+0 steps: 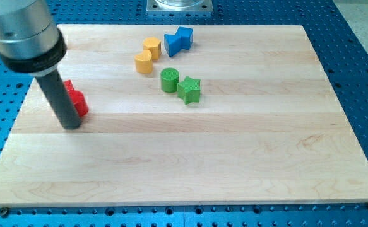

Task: Place the cube at the top left of the board

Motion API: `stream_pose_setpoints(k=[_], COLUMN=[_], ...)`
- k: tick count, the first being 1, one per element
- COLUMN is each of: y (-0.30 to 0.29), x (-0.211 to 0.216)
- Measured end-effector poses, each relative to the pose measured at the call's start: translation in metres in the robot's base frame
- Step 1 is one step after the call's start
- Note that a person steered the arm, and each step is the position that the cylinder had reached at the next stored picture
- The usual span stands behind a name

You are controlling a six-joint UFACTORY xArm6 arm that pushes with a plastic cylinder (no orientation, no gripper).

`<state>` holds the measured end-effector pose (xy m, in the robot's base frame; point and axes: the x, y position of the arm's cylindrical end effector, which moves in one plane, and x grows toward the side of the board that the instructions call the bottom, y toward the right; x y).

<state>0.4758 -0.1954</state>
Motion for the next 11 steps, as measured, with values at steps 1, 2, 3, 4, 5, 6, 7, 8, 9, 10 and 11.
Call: stream_pose_setpoints(k=[1,2,3,4,5,6,7,8,9,10,11], y=[0.012,0.073,0.083,0.083,0.083,0.083,0.083,0.095,0.118,0.192,0.258], x=[0.024,0.028,0.026,0.026,0.013,-0.002,-0.025,-0.072,-0.113,-0.161,-0.204])
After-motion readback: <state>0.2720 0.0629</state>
